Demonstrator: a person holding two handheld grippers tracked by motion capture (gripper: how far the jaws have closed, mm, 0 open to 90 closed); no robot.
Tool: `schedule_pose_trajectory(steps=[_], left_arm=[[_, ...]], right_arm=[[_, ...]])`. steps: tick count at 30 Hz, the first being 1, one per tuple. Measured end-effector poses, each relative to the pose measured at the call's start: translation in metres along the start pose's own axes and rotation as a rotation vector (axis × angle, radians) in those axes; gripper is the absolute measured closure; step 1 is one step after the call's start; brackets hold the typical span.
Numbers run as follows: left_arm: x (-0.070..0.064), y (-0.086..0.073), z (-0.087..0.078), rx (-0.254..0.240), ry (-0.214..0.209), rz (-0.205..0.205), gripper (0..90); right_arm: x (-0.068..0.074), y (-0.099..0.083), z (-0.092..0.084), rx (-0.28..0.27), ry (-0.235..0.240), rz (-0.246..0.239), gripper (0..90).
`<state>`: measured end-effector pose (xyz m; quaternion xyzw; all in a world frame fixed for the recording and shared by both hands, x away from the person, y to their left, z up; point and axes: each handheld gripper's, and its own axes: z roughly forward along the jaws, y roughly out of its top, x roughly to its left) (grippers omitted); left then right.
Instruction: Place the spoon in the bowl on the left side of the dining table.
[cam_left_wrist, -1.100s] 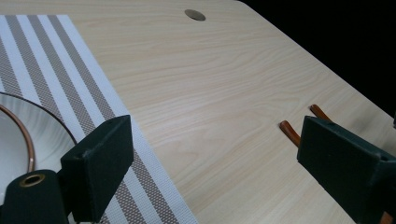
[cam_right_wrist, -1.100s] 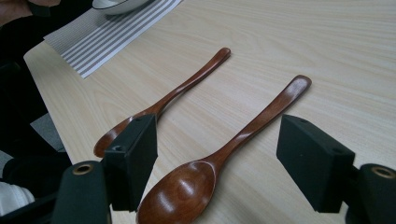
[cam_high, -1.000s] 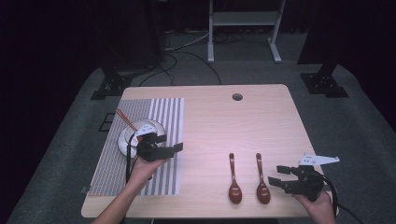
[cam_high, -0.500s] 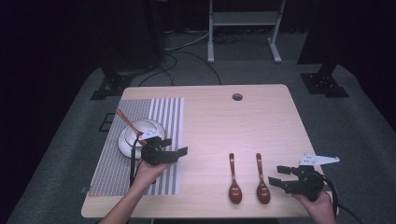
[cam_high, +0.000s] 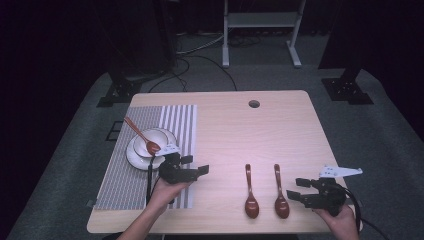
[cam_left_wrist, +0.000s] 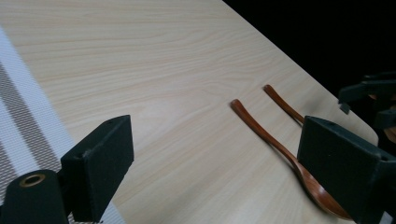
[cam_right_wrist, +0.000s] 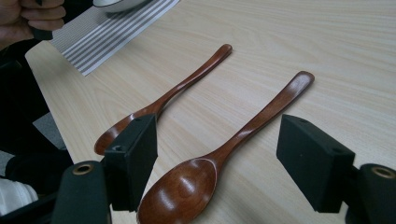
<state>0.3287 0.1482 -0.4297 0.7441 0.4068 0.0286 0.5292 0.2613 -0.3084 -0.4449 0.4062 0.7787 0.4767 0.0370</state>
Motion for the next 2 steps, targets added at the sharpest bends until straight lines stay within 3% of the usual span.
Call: schedule_pose_trajectory(steps=[2], left_arm=[[-0.0046, 0.0013, -0.0001, -0.005, -0.009, 0.015, 9.9]], right_arm=[[-0.0006, 0.0000, -0.0001, -0.002, 0.000, 0.003, 27.8]])
